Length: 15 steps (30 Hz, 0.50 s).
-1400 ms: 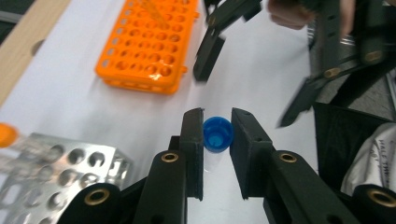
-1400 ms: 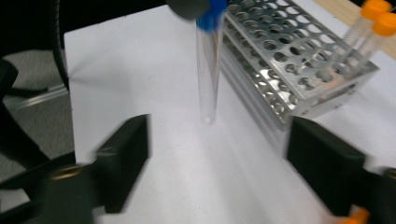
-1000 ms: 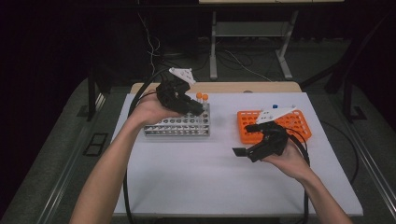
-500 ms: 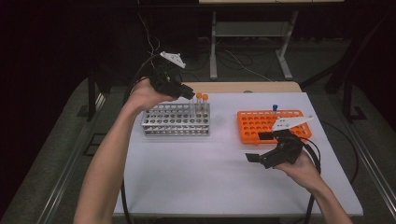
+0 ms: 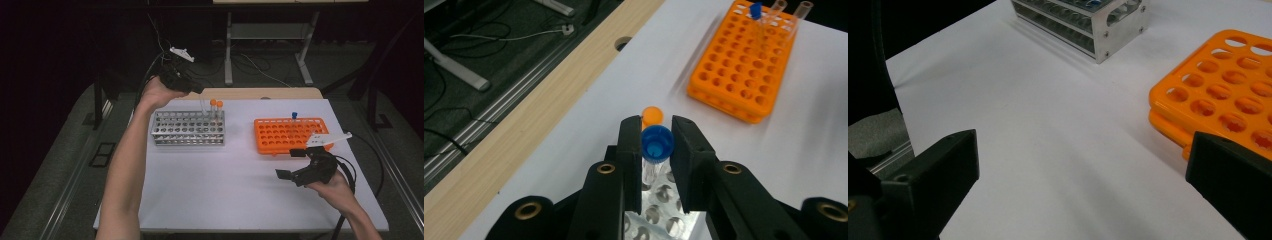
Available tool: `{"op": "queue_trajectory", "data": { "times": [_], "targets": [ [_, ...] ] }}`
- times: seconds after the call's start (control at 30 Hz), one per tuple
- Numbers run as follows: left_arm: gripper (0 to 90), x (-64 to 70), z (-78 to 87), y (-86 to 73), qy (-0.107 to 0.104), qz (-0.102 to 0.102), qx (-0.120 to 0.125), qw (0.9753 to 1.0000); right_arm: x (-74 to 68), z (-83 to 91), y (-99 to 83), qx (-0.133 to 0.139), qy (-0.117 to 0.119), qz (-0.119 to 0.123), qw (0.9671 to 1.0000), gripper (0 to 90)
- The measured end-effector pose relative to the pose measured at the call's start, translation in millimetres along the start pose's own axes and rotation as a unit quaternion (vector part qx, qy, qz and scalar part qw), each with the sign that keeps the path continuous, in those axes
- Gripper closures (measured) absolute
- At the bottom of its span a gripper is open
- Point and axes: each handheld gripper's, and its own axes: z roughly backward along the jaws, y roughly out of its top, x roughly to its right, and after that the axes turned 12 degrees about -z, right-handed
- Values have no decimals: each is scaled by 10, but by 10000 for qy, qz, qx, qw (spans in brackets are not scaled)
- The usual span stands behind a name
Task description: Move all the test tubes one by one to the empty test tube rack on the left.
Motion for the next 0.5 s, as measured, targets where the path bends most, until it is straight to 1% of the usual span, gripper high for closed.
{"op": "queue_trajectory", "data": {
  "times": [0.17,0.27,0.5],
  "targets": [
    [744,-50,-127,-32,13,85,-23,10000,40,18,-47,17,-20,-59,10000,3],
    [743,-76,-199,-40,41,65,-85,9999,55,22,-63,26,-26,-60,10000,3],
    [744,-145,-294,-86,97,119,-153,9998,68,60,-80,73,-25,-82,9999,3]
  ]
}}
